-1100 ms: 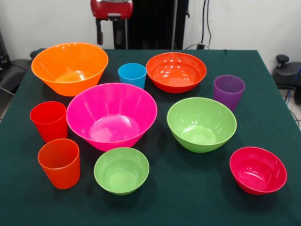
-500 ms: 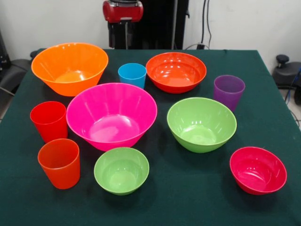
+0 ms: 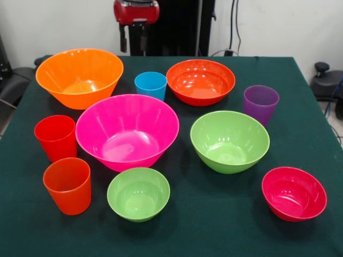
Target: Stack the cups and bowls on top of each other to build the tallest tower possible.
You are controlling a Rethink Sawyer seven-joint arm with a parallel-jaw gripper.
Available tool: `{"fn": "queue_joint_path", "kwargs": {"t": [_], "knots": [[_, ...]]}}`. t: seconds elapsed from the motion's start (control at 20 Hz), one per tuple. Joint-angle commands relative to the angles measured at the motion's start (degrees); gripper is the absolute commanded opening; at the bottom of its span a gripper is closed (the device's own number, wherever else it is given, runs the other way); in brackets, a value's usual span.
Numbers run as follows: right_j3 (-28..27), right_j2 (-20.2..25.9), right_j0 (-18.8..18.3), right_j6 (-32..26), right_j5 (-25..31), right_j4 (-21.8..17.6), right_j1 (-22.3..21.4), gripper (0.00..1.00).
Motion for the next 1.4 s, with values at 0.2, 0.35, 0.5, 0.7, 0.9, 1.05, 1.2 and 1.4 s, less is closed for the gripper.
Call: {"fn": "queue_joint_path", "kwargs": {"t": [0.2, 0.35, 0.5, 0.7, 0.9, 1.05, 1.2, 1.4], "knots": [[-3.60, 2.68, -0.99, 2.29, -0.82, -4.43, 2.88, 1.00], [-4.65, 0.71, 0.18, 2.34, -2.34, -4.70, 4.28, 1.00], [-4.67, 0.96, -0.50, 2.20, -2.25, -5.38, 4.36, 1.00], [-4.30, 1.83, -1.02, 2.54, -1.30, -5.70, 3.84, 1.00], [-4.83, 1.09, -0.66, 2.59, -1.82, -5.99, 4.44, 1.00], [-6.28, -1.54, 1.39, 2.70, -3.70, -5.47, 6.46, 1.00], [-8.13, -4.68, 3.47, 2.22, -6.50, -4.67, 9.17, 1.00], [-9.70, -7.74, 5.29, 1.37, -9.60, -3.46, 11.94, 1.00]]}}
